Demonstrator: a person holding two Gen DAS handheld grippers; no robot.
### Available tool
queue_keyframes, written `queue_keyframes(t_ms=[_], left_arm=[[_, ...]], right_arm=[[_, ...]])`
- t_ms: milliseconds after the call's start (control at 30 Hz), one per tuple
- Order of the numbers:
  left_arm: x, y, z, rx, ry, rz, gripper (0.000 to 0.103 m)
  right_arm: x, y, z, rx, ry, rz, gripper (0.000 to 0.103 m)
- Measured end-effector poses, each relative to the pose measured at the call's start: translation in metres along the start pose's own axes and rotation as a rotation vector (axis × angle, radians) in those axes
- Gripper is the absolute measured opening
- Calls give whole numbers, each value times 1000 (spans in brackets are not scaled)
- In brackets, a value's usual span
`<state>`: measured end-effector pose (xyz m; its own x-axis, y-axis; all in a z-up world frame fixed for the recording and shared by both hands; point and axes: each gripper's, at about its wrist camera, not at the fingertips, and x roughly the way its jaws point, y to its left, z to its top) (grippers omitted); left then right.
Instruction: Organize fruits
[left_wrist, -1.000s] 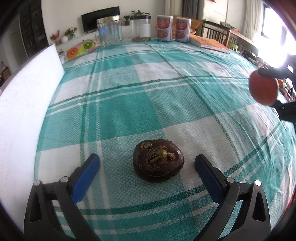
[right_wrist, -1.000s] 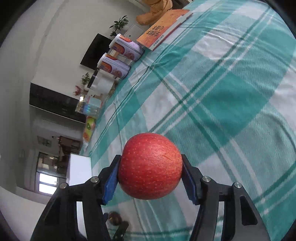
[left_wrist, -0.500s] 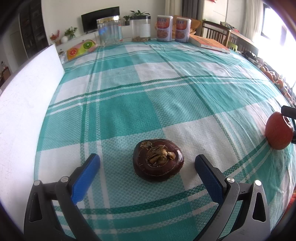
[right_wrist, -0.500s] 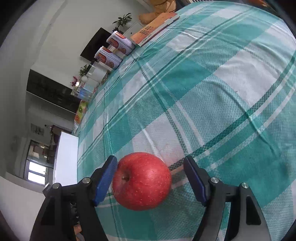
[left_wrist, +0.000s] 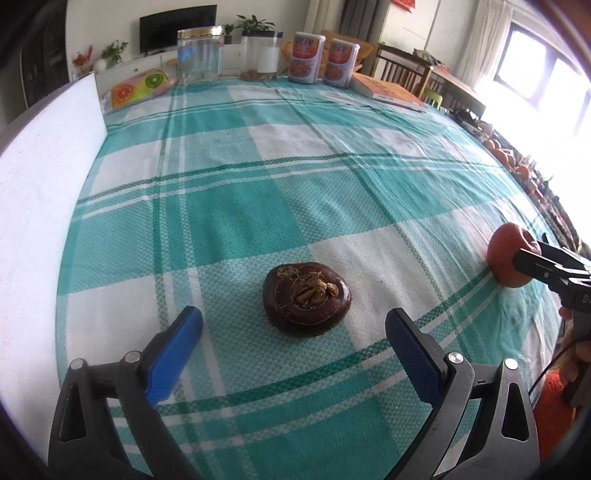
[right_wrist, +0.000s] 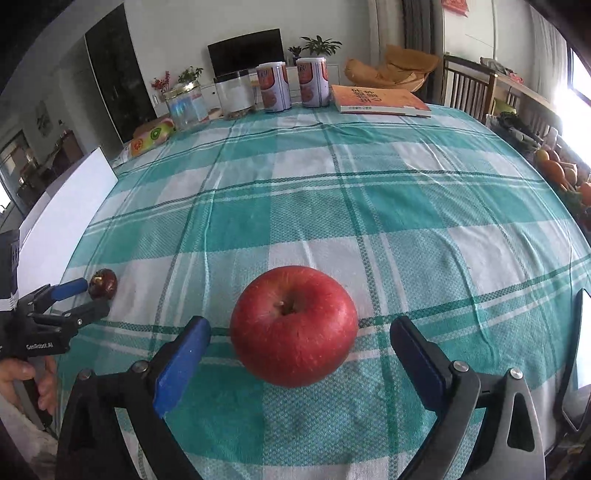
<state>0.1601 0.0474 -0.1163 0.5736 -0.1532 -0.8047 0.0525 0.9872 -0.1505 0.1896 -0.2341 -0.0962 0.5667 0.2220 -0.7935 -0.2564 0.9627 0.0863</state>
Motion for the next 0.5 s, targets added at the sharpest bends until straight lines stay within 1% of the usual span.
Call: queue_keyframes(t_ms=[67,133,167,200,233,267,300,367,400,467,500], left_arm=[[0,-4,0,19,1,16,99],[1,-9,2,38,-10,42,98],[3,-10,3,45,-13,55,93],[5,-13,5,53,-13,65,74],[8,-14,7,62,-3,77,65],[8,-17,8,78,-11,103,57],[8,-19,9,84,-11,98,49],[5,-19,9,72,-4,92,49],[1,-18,8,61,-1,82,49],[-10,-15,5,22,5,46,49],[-19,-12,3,-4,7,12,49]], right_arm=[[8,5,0,-12,15,-27,97],[13,7,-2,-12,9,-42,97],[13,8,-2,-8,7,-55,94],[13,7,-2,-2,7,-60,77],[13,4,-1,17,15,-41,70],[13,0,-1,44,15,-28,70],[12,-3,-2,62,16,-23,69],[10,-8,-4,100,21,0,69],[7,-13,-6,144,24,36,69],[2,-25,-12,260,27,150,69],[-1,-29,-16,315,28,211,69]])
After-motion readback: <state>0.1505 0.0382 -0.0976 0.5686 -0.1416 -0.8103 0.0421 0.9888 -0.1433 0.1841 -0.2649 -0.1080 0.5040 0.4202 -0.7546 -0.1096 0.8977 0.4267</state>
